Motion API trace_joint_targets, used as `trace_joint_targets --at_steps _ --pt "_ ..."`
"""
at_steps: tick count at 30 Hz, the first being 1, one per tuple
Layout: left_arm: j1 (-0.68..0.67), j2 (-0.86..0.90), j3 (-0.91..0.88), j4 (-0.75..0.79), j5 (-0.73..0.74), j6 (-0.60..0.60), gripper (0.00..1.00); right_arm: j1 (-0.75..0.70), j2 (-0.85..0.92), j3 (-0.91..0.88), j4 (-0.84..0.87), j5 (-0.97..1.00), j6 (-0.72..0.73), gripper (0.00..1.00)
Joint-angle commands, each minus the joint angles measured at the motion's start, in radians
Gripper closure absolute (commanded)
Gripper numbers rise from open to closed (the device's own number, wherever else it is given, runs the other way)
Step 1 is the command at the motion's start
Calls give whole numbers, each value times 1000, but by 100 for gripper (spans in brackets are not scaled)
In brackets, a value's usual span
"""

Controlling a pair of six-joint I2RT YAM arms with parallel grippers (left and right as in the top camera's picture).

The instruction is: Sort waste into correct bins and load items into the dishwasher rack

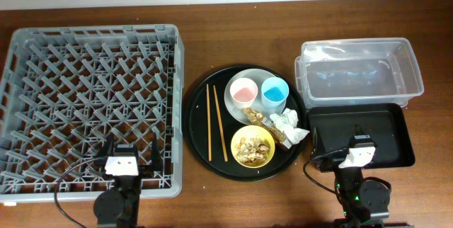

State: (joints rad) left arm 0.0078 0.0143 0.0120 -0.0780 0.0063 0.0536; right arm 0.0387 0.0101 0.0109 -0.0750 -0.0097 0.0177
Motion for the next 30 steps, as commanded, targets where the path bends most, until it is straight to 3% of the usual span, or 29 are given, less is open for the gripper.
trace_joint_targets --at_steps 1,3,4,6,8,11,13,14,16,17,19,22,23,26,30 --pt "0 -6 0 117 79 15 1 -6 -5 -5 -4 -5 -7 1" --pt "0 -6 73 83 140 -100 1 -6 -5 -5 -4 -5 -6 1" --pt "0 0 174 -32 145 -163 1 -6 -5 -5 -4 -5 -7 1" --pt "0 88 454 -253 152 -162 1 -6 -5 -5 -4 -5 -6 1" --pt "0 295 768 -483 161 -161 1 -6 -5 -5 -4 -5 -7 1" --pt "0 854 1419 -1056 220 -162 1 -6 -5 -5 -4 -5 -7 1" --pt "0 1090 1650 -1187 259 -162 1 -6 -5 -5 -4 -5 -7 1" --pt "0 1138 1683 -1212 315 -162 1 -6 -5 -5 -4 -5 -7 1" --pt "-1 1252 1689 -1244 624 -154 1 -6 -5 -5 -4 -5 -7 1" --pt "-23 1331 1686 -1299 662 -139 48 -6 -5 -5 -4 -5 -7 1" --pt "-114 1431 1674 -1384 599 -139 55 -6 -5 -5 -4 -5 -6 1" --pt "-305 1527 1586 -1331 400 -195 60 -6 -5 -5 -4 -5 -7 1" --pt "-379 1554 1528 -1273 299 -291 66 -6 -5 -5 -4 -5 -6 1" --pt "-500 1595 1411 -1114 117 -478 66 -6 -5 -5 -4 -5 -7 1" --pt "-565 1610 1246 -879 -14 -537 70 -6 -5 -5 -4 -5 -7 1"
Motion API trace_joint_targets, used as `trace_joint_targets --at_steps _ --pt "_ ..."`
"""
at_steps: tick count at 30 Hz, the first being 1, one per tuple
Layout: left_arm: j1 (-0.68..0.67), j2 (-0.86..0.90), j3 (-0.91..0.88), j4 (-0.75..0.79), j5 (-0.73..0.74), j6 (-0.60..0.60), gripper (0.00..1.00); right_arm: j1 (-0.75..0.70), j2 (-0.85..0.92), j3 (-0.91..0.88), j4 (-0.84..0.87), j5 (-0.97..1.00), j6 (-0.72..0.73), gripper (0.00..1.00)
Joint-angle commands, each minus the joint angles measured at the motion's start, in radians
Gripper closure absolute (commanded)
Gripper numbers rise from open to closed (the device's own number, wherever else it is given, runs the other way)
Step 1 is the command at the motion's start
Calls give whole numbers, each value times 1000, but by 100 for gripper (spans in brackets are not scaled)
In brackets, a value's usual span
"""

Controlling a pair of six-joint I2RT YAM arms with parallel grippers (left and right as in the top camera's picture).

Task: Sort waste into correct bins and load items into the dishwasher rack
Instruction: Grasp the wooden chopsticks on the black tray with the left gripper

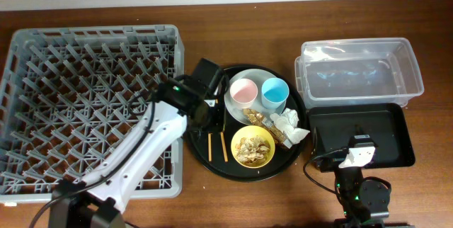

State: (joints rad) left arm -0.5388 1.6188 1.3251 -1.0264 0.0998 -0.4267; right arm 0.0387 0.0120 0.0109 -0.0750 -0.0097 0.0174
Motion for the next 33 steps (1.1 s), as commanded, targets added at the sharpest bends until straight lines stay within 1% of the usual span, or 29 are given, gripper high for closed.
trace_joint_targets --at_steps 1,2,3,4,5,7,11,16,19,20,24,28,31,32,33 --pt "-18 6 -107 124 -127 -79 70 -6 -6 -5 -4 -5 -6 1" --pt "-18 6 -159 199 -126 -82 70 -6 -6 -5 -4 -5 -6 1" --pt "-18 6 -195 250 -126 -82 77 -6 -6 -5 -4 -5 -6 1" --pt "-18 6 -235 307 -127 -81 78 -6 -6 -5 -4 -5 -6 1" --pt "-18 6 -247 326 -127 -81 78 -6 -6 -5 -4 -5 -6 1" --pt "-18 6 -295 399 -188 -81 78 -6 -6 -5 -4 -5 -6 1" --pt "-18 14 -324 427 -203 -81 78 -6 -6 -5 -4 -5 -6 1" --pt "-35 117 -324 486 -202 -81 79 -6 -6 -5 -4 -5 -6 1" --pt "-57 145 -324 510 -211 -81 80 -6 -6 -5 -4 -5 -6 1" --pt "-59 153 -324 510 -236 -81 84 -6 -6 -5 -4 -5 -6 1" --pt "-59 156 -324 510 -266 -81 84 -6 -6 -5 -4 -5 -6 1" --pt "-60 161 -324 511 -262 -82 83 -6 -6 -5 -4 -5 -6 1" --pt "-63 239 -324 526 -261 -82 84 -6 -6 -5 -4 -5 -6 1" --pt "-63 248 -324 529 -261 -82 87 -6 -6 -5 -4 -5 -6 1" --pt "-63 250 -324 529 -262 -81 99 -6 -6 -5 -4 -5 -6 1"
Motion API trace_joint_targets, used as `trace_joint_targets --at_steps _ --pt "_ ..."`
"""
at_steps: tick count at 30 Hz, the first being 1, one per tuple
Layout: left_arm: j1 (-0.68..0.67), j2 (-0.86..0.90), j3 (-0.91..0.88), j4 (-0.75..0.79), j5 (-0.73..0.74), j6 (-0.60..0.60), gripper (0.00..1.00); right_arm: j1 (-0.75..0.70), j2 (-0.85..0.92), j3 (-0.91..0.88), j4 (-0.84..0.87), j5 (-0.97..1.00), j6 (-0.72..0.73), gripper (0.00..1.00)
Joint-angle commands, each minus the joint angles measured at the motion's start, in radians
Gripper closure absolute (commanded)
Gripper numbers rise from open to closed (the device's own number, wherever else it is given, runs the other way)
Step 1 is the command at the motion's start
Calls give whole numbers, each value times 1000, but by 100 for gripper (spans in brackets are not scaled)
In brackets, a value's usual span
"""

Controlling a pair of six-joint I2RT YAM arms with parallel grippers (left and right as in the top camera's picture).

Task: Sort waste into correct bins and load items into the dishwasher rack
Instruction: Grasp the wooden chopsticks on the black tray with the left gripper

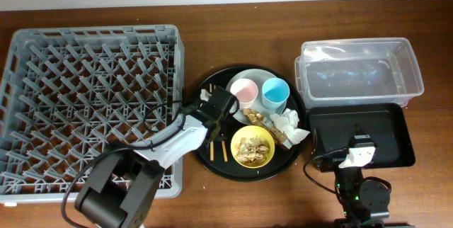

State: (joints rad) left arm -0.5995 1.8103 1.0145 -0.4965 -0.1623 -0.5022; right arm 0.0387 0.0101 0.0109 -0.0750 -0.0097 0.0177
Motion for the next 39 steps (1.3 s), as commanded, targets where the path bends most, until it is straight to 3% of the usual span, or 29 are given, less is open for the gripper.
trace_joint_targets --at_steps 1,4,5,6,9,12,19,20,21,22,26,27,28,29,30,33,34,37,39 --pt "-3 50 -6 -2 0 -6 99 -6 -5 -5 -4 -5 -6 1" --pt "0 -133 90 -80 -126 11 99 -6 -5 -5 -4 -5 -7 1" --pt "0 -199 120 -113 -157 38 99 -6 -5 -5 -4 -5 -7 1" --pt "0 -297 147 -127 -161 144 99 -6 -5 -5 -4 -5 -7 1" --pt "27 -475 148 -241 -291 167 99 -6 -5 -5 -4 -5 -6 1" --pt "151 -445 146 -376 -235 167 99 -6 -5 -5 -4 -5 -7 1" --pt "262 -197 146 -371 -148 214 99 -6 -5 -5 -4 -5 -7 1" --pt "262 -193 146 -369 -148 214 90 -6 -5 -5 -4 -5 -7 1" --pt "262 -193 146 -369 -148 213 41 -6 -5 -5 -4 -5 -7 1" --pt "262 -193 146 -369 -152 213 25 -6 -5 -5 -4 -5 -7 1" --pt "262 -316 219 -431 -94 212 18 -6 -5 -5 -4 -5 -7 1" --pt "261 -404 238 -425 67 212 1 -6 -5 -5 -4 -5 -7 1" --pt "261 -446 238 -421 152 212 1 -6 -5 -5 -4 -5 -7 1" --pt "261 -470 238 -422 235 212 7 -6 -5 -5 -4 -5 -7 1" --pt "261 -476 236 -425 307 211 40 -6 -5 -5 -4 -5 -7 1" --pt "216 -430 184 -414 338 153 94 -6 -5 -5 -4 -5 -7 1" --pt "180 -404 154 -383 338 121 99 -6 -5 -5 -4 -5 -7 1" --pt "57 -270 81 -238 284 61 99 -6 -5 -5 -4 -5 -7 1" --pt "0 -169 81 -174 223 16 77 -6 -5 -5 -4 -5 -7 1"
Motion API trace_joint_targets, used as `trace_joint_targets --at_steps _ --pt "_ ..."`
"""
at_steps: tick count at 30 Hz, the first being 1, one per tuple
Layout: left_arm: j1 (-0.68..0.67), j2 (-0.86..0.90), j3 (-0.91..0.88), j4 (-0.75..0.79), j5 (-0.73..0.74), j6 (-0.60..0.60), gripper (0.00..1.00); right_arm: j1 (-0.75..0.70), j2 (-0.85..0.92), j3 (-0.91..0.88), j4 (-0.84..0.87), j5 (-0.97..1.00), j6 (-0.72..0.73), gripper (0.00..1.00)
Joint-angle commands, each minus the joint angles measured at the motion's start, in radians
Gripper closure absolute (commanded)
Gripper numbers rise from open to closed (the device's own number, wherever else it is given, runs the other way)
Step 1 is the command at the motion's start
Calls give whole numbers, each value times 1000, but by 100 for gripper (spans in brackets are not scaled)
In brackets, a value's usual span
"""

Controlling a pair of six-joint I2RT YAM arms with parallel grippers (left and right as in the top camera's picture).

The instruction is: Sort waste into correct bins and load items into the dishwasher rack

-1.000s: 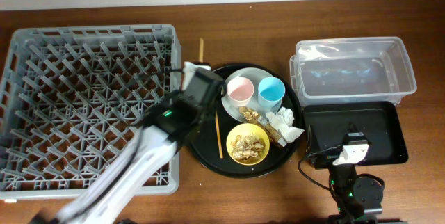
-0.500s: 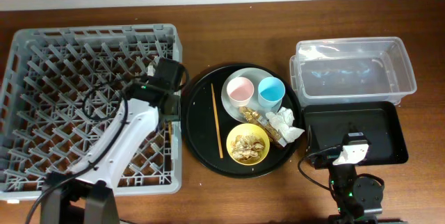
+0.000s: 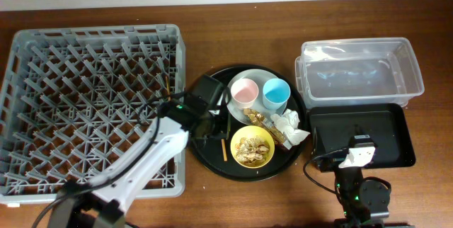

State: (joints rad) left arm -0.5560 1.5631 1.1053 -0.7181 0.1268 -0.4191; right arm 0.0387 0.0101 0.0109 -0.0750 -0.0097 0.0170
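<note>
My left gripper [image 3: 209,115] hangs over the left half of the round black tray [image 3: 195,143], its jaws hidden under the wrist. It seems shut on one chopstick [image 3: 167,83], whose thin brown end pokes out over the right wall of the grey dishwasher rack [image 3: 99,31]. The other chopstick [image 3: 224,149] lies on the tray, partly covered. On the tray also stand a pink cup [image 3: 243,92] and a blue cup [image 3: 274,92] on a white plate [image 3: 231,106], plus a yellow bowl [image 3: 253,150] of scraps and crumpled tissue [image 3: 291,125]. My right gripper [image 3: 356,156] rests at the front edge.
A clear plastic bin [image 3: 354,45] stands at the back right, and a black bin [image 3: 396,139] sits in front of it. Gold wrappers [image 3: 257,118] lie between the plate and the bowl. The rack fills the table's left side.
My left gripper has moved left and back on the tray. Only one chopstick end now shows at the tray's front, and a stick end has appeared over the rack's right wall.
Both arms were parked at the front, with two chopsticks lying side by side on the tray. My left arm then stood over the chopsticks' far ends, then lower over their middle. Now one stick appears lifted toward the rack. The right arm has stayed still.
</note>
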Motion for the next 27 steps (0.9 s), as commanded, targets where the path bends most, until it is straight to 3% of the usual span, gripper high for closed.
trace_joint_targets --at_steps 1,3,14,16,18,22,24,27 --pt "-68 137 -10 78 -125 -108 73 -6 -5 -5 -4 -5 -6 1" --pt "-72 190 -10 91 -176 -172 73 -6 -5 -5 -4 -5 -6 2" --pt "-98 337 -10 164 -222 -173 74 -6 -5 -5 -4 -5 -6 1" --pt "-98 337 -10 161 -222 -172 91 -6 -5 -5 -4 -5 -6 1" --pt "-97 323 -8 157 -232 -172 99 -6 -5 -5 -4 -5 -6 1" --pt "-96 119 44 39 -459 -171 99 -6 -5 -5 -4 -5 -6 1" --pt "-89 -56 53 -31 -570 -93 100 -6 -5 -5 -4 -5 -6 1" --pt "6 -176 53 -111 -573 -9 100 -6 -5 -5 -4 -5 -6 1"
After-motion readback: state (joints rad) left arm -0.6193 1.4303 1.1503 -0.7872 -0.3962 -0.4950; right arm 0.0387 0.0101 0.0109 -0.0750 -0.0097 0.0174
